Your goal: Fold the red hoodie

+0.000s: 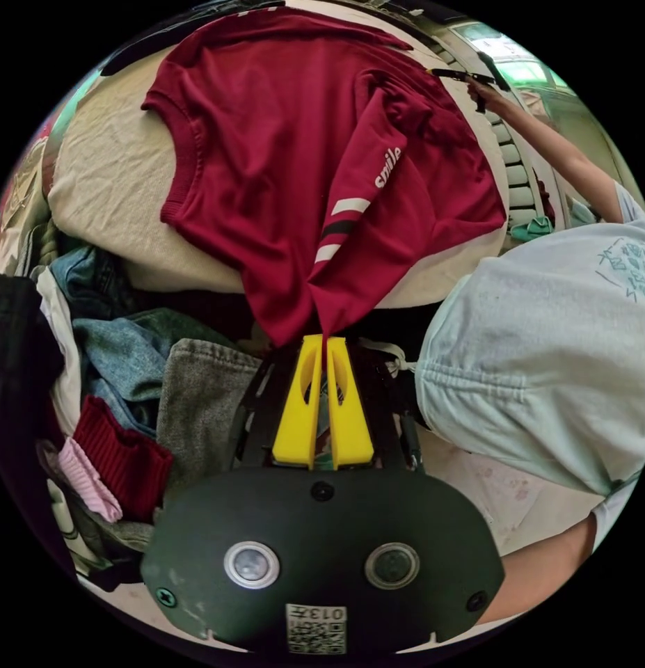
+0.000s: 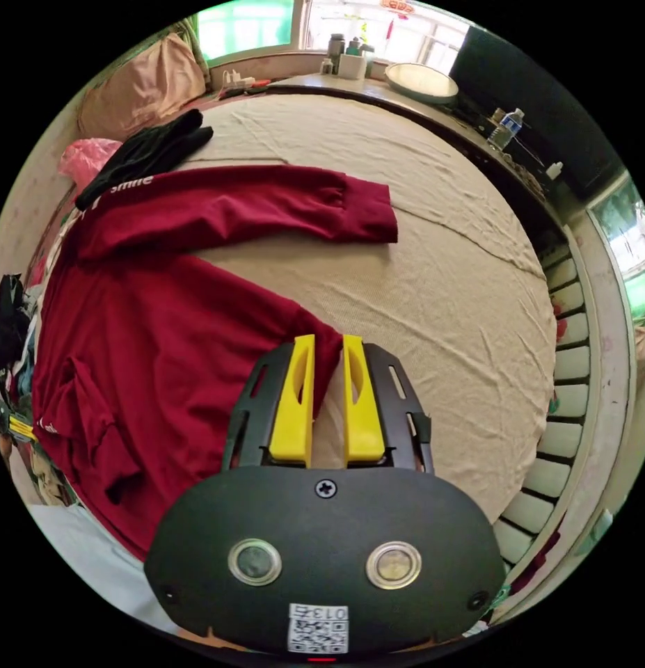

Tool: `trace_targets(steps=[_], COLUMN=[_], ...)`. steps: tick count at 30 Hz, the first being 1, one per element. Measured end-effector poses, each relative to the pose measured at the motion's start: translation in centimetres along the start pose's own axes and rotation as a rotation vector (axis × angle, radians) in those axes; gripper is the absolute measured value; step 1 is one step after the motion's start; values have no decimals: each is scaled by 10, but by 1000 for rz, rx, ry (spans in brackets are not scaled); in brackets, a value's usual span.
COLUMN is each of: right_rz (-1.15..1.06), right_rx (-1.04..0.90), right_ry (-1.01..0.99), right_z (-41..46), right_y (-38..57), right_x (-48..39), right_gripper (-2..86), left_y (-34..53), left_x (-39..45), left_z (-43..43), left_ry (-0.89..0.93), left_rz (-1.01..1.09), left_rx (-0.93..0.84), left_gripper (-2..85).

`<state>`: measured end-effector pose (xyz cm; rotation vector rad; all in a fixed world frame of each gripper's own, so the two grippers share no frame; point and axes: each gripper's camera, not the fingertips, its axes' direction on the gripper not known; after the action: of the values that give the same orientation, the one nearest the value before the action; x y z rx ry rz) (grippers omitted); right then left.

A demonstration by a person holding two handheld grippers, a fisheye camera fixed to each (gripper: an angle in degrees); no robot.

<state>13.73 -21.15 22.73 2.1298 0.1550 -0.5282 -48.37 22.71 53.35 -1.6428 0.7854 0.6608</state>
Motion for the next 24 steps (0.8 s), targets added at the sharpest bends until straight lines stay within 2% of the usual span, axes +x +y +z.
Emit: trace_targets(steps=[5, 8, 10, 13, 15, 18, 20, 23, 24], right_rz=[52, 196, 169, -139, -368, -565, -660, -678, -633], right_rx=[16, 190, 268, 298, 271, 173, 128, 83, 87], right_ry=[-82, -107, -156, -292, -302, -289, -220, -43, -82], right_z=[-8, -53, -79, -102, -103, -83, -69, -46, -50], right_y=[16, 53, 78, 117, 153, 187, 206, 223, 223], right_x=[22, 45, 34, -56, -142, -220, -250, -262, -254], right_gripper=[81, 111, 121, 136, 151, 156, 133, 48, 41], left_y=[1, 2, 4, 6, 7, 10, 13, 17, 18], left_x=[-3, -3, -4, -5, -4, -1, 0, 0, 1], left_z=[2, 1, 1, 1, 0, -3, -5, -6, -7], left_ry=[8, 13, 19, 19, 11, -5, -16, -19, -20], left_rz=[-23, -15, -14, -5, 1, 17, 33, 46, 50], left_rx=[-1, 5, 11, 20, 24, 31, 37, 50, 53], left_gripper=[0, 0, 0, 0, 0, 1, 1, 1, 1])
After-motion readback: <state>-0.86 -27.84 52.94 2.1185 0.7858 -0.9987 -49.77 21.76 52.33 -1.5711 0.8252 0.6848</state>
